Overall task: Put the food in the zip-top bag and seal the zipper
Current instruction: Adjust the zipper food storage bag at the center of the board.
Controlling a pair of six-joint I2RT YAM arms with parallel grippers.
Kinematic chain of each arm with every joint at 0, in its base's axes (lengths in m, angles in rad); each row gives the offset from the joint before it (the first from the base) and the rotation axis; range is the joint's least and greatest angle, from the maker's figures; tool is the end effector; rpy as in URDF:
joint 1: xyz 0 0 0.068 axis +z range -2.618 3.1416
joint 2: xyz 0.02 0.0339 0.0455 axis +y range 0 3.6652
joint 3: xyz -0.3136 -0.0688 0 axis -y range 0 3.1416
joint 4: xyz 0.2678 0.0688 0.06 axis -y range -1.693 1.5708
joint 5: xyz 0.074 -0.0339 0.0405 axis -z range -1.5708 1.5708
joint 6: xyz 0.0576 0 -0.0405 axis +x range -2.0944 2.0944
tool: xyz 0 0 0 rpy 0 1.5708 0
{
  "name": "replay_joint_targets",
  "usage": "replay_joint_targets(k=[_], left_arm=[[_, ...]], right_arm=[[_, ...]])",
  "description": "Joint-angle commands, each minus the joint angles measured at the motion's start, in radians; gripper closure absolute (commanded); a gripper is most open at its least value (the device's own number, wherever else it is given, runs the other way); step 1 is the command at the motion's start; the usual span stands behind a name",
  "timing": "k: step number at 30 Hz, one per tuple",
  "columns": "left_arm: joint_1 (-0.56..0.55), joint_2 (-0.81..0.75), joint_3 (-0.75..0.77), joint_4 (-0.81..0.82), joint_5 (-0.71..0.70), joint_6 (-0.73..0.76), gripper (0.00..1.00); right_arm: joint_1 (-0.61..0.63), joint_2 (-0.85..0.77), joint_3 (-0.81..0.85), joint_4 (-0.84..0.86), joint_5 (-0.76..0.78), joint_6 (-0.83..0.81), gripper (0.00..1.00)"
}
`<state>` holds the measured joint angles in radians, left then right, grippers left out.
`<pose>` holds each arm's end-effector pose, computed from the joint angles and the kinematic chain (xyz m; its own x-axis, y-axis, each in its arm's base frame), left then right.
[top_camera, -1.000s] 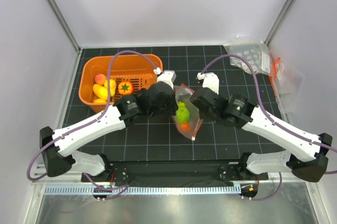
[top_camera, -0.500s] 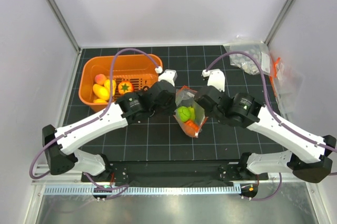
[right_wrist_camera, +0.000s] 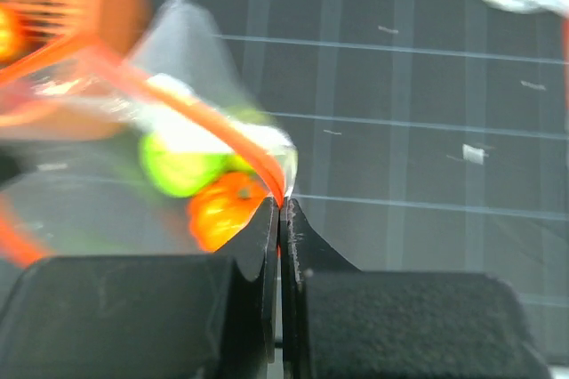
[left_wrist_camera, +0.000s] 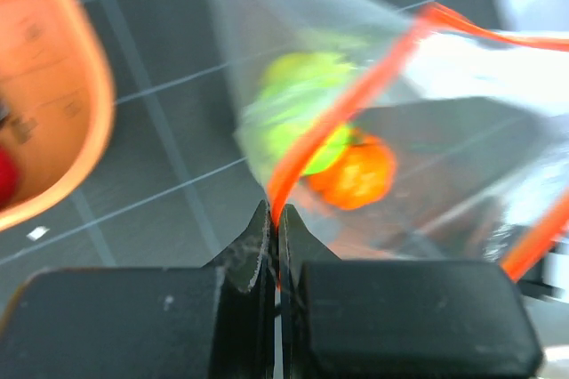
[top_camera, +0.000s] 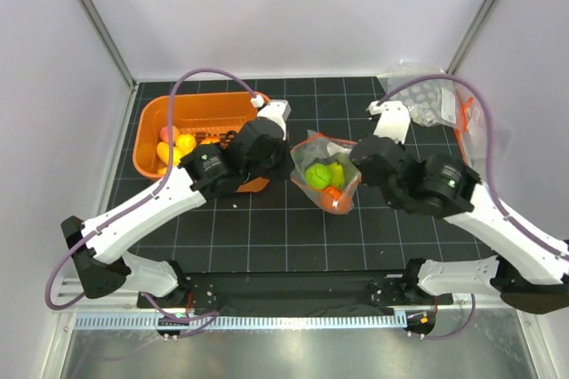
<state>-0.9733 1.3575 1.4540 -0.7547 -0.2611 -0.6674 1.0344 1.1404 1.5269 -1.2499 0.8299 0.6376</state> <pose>0.1906 -0.2537 0.4262 -0.6935 -0.0437 -0.7191 0.3241 0.8725 -0.3656 0.1326 0.1398 0.4692 -0.5116 -0.0743 -0.8560 -0.0381 0.9972 -0.0638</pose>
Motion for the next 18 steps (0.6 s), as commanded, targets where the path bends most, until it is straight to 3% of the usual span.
replay_joint_targets(k=[1, 3, 8, 11, 13, 14, 18], left_arm=[[0.001, -0.035, 0.049, 0.067, 0.095, 0.025, 1.00], [0.004, -0.047, 0.010, 0.084, 0.092, 0.023, 1.00], [0.067, -0.084, -0.078, 0.081, 0.080, 0.020, 1.00], [0.100, -0.113, -0.063, 0.078, 0.062, 0.006, 1.00], [0.099, -0.101, -0.054, 0.130, 0.138, -0.009, 1.00], [0.096, -0.087, -0.049, 0.150, 0.185, -0.035, 1.00], [-0.004, 0.044, -0.034, 0.285, 0.334, -0.077, 1.00]], right_arm=[[0.001, -0.096, 0.009, 0.205, -0.199, -0.099, 0.99], [0.001, -0.138, -0.048, 0.329, -0.282, -0.095, 0.99], [0.001, -0.048, -0.143, 0.351, -0.495, -0.093, 0.99], [0.001, -0.060, -0.190, 0.377, -0.534, -0.081, 0.99], [0.001, -0.125, -0.200, 0.348, -0.435, -0.056, 0.99], [0.001, -0.140, -0.168, 0.248, -0.252, -0.041, 0.99], [0.001, -0.143, -0.024, -0.037, 0.124, 0.065, 0.99]])
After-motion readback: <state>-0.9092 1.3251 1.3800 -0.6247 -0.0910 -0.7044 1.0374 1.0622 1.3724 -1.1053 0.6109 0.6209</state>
